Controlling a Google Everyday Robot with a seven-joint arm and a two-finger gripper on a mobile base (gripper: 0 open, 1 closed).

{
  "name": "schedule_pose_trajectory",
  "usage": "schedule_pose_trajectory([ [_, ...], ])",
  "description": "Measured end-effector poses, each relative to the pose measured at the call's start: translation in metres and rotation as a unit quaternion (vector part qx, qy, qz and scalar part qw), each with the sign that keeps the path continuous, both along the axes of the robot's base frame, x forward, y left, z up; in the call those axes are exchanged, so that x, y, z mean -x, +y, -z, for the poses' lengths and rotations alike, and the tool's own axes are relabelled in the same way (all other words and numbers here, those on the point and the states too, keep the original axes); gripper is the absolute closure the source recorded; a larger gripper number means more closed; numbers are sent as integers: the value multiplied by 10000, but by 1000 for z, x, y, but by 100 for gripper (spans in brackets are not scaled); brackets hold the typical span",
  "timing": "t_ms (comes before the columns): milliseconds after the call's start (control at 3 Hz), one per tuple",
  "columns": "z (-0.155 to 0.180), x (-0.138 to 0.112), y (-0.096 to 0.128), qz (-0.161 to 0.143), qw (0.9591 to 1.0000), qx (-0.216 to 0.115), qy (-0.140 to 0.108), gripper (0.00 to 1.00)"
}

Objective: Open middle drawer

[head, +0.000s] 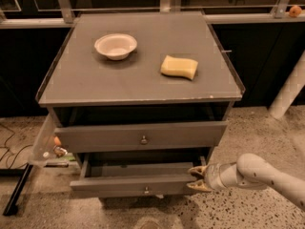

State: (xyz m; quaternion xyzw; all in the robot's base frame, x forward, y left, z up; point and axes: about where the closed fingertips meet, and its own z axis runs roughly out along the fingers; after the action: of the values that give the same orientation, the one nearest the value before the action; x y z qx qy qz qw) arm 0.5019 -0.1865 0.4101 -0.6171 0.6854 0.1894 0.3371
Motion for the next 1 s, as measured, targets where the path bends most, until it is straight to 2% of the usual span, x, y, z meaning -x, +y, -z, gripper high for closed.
schedule_pose_trajectory([
  [333, 0, 0, 0, 0, 10000, 0, 0, 11],
  [667, 0, 0, 0, 0, 10000, 0, 0, 15],
  [1000, -3, 5, 0, 6, 10000, 29, -16, 38],
])
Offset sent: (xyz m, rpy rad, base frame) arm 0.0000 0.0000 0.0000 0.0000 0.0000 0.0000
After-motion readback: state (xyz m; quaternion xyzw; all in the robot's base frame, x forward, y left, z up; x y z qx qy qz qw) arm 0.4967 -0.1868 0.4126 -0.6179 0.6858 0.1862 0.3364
